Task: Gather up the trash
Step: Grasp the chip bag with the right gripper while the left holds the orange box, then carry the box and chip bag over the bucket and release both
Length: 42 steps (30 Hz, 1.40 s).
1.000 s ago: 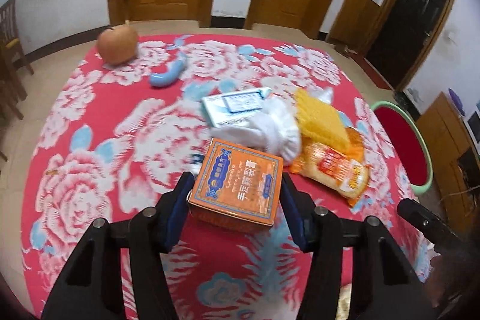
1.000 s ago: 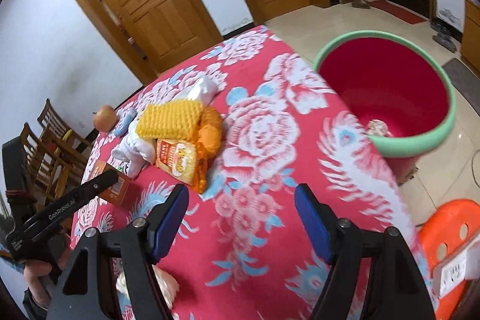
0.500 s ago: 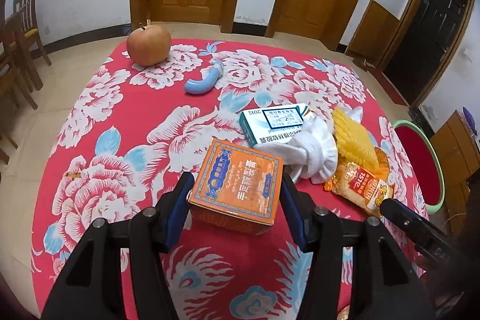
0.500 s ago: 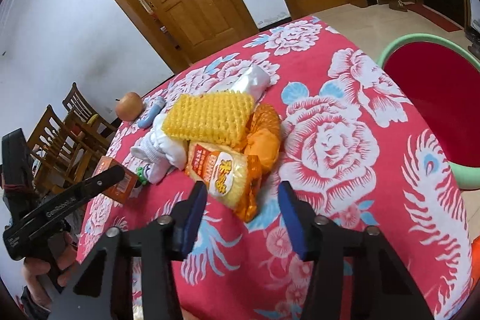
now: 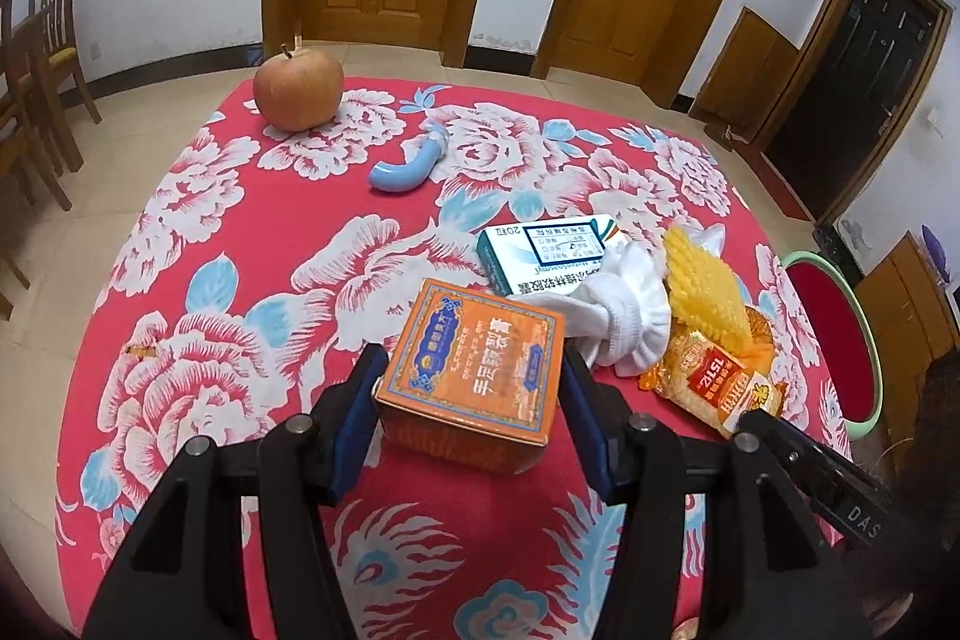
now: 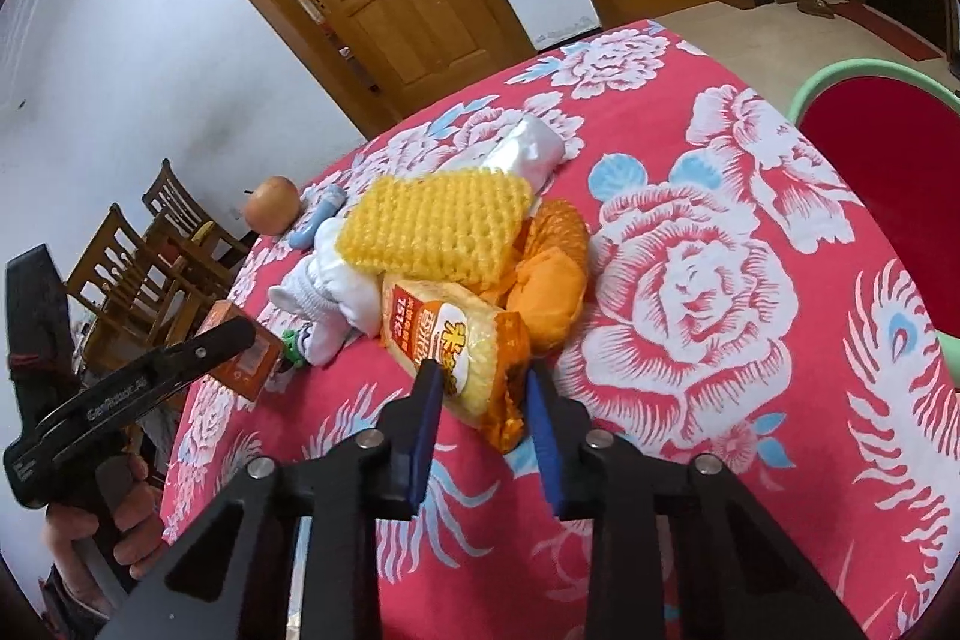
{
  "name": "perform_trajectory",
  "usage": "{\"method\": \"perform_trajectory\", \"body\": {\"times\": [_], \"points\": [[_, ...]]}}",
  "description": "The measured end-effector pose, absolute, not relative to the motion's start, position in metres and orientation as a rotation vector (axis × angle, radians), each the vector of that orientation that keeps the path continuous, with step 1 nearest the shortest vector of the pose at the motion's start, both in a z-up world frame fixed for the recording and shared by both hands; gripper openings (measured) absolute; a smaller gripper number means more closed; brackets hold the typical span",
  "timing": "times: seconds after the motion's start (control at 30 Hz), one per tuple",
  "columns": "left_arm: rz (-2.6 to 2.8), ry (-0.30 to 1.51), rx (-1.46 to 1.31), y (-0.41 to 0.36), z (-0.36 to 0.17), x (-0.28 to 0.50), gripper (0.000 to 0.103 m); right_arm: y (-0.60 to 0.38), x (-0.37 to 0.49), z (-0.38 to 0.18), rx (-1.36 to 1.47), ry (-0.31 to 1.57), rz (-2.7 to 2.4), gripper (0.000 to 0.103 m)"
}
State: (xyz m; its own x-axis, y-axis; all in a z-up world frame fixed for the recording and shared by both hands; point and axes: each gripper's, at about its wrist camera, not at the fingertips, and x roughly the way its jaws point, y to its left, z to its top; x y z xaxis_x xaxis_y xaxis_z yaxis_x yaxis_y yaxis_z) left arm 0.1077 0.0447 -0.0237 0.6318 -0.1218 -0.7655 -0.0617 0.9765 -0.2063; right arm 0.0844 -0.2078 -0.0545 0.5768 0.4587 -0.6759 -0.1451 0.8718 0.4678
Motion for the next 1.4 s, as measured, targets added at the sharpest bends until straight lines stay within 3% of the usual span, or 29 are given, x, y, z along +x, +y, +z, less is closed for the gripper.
{"method": "perform_trajectory", "body": {"times": [0.73, 1.4], "points": [[-0.112, 0.826, -0.227, 0.028, 0.003, 0.074, 0.057, -0.222, 0.023, -0.007, 0.341, 0.727, 0.340, 0.028], [-0.324, 0.805, -0.140, -0.042, 0.048, 0.071, 0.057, -0.270, -0.008, 0.022, 0.397, 0.607, 0.213, 0.029]]}}
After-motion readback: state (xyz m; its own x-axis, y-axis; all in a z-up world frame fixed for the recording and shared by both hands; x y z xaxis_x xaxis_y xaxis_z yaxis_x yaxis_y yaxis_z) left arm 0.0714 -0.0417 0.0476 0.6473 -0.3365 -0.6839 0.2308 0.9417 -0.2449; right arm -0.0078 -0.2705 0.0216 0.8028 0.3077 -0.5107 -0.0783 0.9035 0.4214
